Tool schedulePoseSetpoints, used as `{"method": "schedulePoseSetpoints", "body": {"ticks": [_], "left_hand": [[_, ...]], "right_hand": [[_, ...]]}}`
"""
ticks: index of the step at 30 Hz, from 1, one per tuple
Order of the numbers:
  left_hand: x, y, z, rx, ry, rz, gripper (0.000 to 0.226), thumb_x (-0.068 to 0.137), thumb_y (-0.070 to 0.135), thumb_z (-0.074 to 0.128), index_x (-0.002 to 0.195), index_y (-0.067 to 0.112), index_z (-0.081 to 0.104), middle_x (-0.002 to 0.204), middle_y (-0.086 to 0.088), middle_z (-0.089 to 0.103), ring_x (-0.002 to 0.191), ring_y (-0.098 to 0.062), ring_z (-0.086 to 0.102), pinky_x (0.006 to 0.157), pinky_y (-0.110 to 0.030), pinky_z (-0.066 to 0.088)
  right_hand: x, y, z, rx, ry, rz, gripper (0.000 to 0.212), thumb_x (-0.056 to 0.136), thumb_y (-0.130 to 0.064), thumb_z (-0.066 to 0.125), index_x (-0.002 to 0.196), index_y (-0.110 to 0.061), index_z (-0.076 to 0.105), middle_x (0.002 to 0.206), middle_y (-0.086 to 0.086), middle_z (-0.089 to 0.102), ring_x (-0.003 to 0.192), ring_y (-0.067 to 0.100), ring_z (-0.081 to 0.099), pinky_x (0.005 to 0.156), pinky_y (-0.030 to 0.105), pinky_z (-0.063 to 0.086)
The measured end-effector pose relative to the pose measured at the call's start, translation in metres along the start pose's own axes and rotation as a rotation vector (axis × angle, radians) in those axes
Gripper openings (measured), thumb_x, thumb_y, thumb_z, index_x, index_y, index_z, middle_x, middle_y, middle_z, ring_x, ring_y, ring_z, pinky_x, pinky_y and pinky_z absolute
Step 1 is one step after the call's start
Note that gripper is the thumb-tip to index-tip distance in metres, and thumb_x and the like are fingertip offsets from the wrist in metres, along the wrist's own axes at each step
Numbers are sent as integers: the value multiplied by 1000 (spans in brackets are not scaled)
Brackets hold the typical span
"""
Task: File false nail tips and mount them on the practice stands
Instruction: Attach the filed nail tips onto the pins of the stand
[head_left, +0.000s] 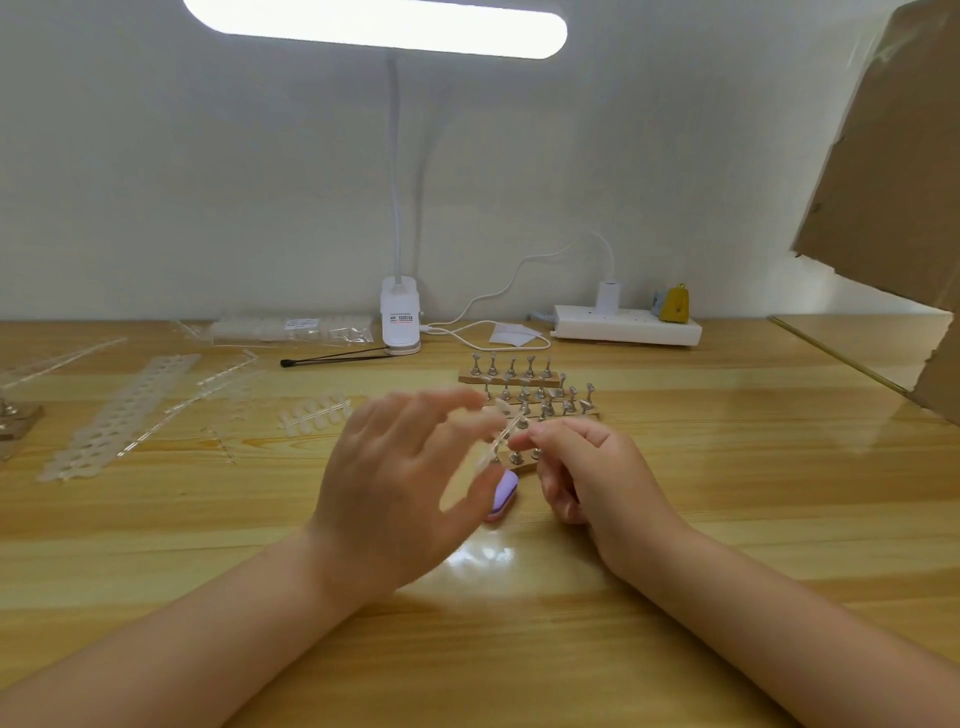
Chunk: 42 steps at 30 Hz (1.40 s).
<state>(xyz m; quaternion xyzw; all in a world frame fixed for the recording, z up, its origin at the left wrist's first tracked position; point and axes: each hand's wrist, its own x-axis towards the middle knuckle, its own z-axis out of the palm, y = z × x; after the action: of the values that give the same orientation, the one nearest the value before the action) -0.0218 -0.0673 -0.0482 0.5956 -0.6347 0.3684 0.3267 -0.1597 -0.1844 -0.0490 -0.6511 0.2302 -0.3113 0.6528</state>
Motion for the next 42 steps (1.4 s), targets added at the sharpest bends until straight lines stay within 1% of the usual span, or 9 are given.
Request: {"method": "schedulePoseSetpoints", "body": {"ticks": [4, 7, 13, 16, 26, 29, 34, 39, 42], "left_hand": [[1, 10, -1, -373, -159, -529, 53, 80, 55, 54, 123, 24, 54, 112, 16, 59, 90, -3, 56, 79, -16, 42], [2, 7, 3, -593, -193, -703, 12, 81, 41, 70, 90, 33, 68, 78, 19, 68, 72, 1, 59, 64, -9, 40], [-1, 6, 3, -642, -183, -631, 13, 83, 21, 71, 75, 31, 69, 68, 11, 65, 63, -7, 57, 58, -17, 44], [-2, 7, 4, -464, -170, -494, 14, 83, 19, 70, 73, 27, 65, 61, 13, 58, 67, -7, 55, 65, -10, 39], [-2, 3, 5, -8, -103, -124, 18, 83, 27, 55, 70, 19, 64, 64, 10, 55, 62, -15, 51, 64, -31, 40], [2, 0, 2, -209, -214, -239, 14, 82, 29, 53, 70, 24, 58, 64, 14, 52, 63, -9, 49, 63, -28, 42], [13, -2, -9, -910, -516, -852, 18, 87, 26, 64, 69, 29, 67, 63, 12, 60, 53, -6, 52, 46, -19, 45], [15, -9, -7, -979, -550, -970, 17, 85, 33, 66, 69, 31, 71, 65, 7, 64, 51, -5, 55, 43, -19, 45], [7, -17, -1, -720, -504, -874, 9, 86, 32, 68, 79, 30, 72, 69, 5, 67, 58, -12, 65, 52, -26, 56]], "right_hand": [[-5, 0, 2, -134, -154, -82, 24, 94, -21, 58, 76, -21, 75, 49, -1, 52, 40, 6, 42, 42, 14, 34], [-8, 1, 6, -232, -208, -122, 21, 94, -22, 59, 80, -19, 74, 51, -4, 59, 44, 2, 47, 46, 13, 38], [-9, 0, 5, -183, -145, -119, 9, 90, -18, 66, 87, -13, 73, 52, -8, 63, 46, 0, 58, 47, 9, 40], [-10, 1, 6, -196, -114, -138, 8, 88, -16, 68, 82, -14, 73, 50, -7, 63, 44, 0, 55, 45, 12, 39], [-13, 2, 9, -274, -60, -244, 12, 86, -14, 71, 75, -17, 71, 52, -8, 65, 46, -1, 56, 45, 12, 40], [-11, 0, 5, -250, -127, -217, 8, 87, -17, 69, 81, -13, 71, 50, -10, 62, 45, -1, 55, 45, 12, 40], [-2, -4, -4, -82, -263, -47, 25, 76, -32, 72, 83, -8, 72, 52, -2, 52, 44, 8, 43, 43, 15, 36], [6, -5, -9, 95, -247, 57, 28, 62, -32, 79, 78, -9, 73, 52, 1, 49, 39, 8, 38, 38, 16, 28], [8, -4, -12, 113, -161, 55, 26, 55, -34, 84, 69, -14, 74, 51, 1, 50, 36, 8, 39, 36, 16, 29]]}}
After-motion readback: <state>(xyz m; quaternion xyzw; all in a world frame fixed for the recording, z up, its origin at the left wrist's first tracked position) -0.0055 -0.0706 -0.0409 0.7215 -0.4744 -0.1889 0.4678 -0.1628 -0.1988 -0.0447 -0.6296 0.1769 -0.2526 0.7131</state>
